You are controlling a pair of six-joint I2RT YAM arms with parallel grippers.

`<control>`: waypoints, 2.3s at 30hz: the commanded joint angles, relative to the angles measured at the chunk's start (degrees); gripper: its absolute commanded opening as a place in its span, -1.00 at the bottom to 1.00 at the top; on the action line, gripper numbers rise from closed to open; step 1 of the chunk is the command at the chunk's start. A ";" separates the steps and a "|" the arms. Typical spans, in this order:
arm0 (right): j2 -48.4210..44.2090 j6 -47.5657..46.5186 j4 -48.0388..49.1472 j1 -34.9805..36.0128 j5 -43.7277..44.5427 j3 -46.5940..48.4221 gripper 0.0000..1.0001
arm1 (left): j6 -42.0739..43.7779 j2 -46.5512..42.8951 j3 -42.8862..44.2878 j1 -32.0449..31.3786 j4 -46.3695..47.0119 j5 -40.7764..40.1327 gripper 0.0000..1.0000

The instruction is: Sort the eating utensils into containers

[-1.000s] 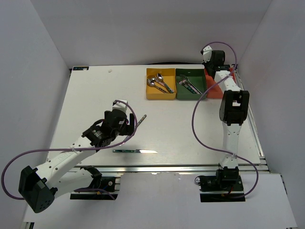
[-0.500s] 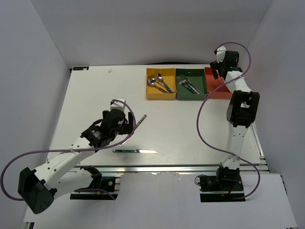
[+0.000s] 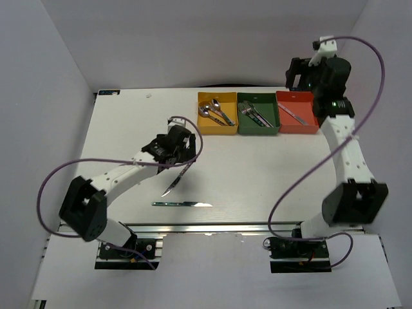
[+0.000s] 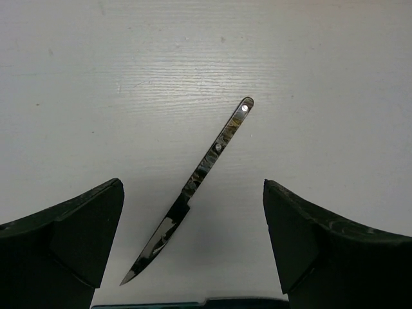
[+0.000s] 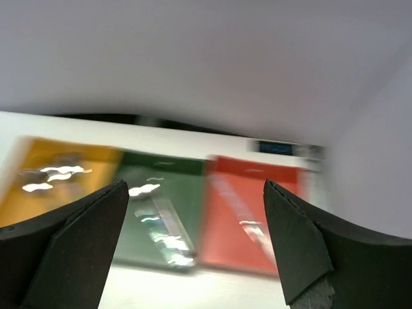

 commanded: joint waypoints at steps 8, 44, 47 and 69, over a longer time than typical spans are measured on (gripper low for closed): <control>-23.98 25.44 7.91 6.22 -28.60 -37.60 0.79 | 6.52 19.61 13.65 5.12 1.58 13.88 0.62; -42.46 37.91 21.25 15.89 -27.11 -65.20 0.79 | 5.22 33.09 30.00 5.30 -5.62 2.10 -1.00; -40.09 39.76 31.98 22.13 -25.88 -67.95 0.79 | -1.28 25.73 26.76 5.13 -3.08 6.22 -1.00; -6.00 34.23 35.53 34.45 -24.64 -43.62 0.44 | -18.16 4.24 8.56 1.08 19.58 29.43 -1.00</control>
